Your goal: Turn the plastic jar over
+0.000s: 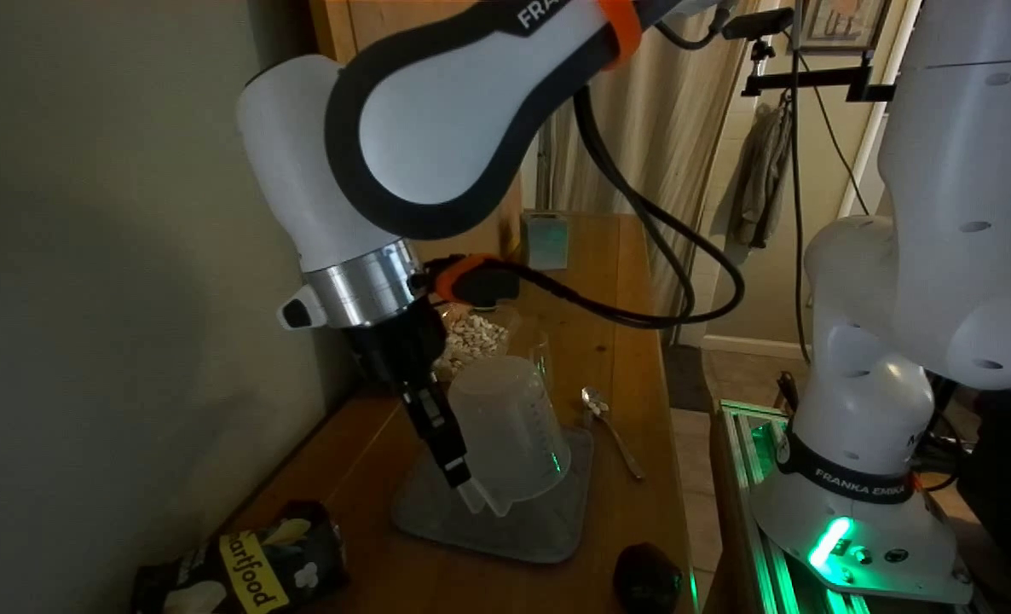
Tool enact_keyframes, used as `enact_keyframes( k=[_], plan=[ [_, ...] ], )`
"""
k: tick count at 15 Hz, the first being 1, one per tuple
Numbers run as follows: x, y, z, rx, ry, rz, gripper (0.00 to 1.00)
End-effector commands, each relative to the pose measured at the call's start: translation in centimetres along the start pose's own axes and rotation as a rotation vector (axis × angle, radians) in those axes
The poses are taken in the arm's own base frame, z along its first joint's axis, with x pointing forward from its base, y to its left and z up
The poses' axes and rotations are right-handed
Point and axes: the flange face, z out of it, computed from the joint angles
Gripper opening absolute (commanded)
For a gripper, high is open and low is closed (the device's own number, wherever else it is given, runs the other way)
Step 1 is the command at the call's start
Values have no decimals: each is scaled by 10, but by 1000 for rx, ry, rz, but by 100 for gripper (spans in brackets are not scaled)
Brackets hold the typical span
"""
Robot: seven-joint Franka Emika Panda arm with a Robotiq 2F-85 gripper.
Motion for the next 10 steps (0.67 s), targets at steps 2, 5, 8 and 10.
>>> enact_keyframes(
  k=[2, 5, 8, 10],
  plan=[
    [2, 3, -8, 17, -33, 14, 5],
    [2, 0, -10, 16, -97, 20, 5],
    [1, -4, -11, 24, -199, 6, 5],
    [1, -6, -9, 41, -264, -4, 5]
  ],
)
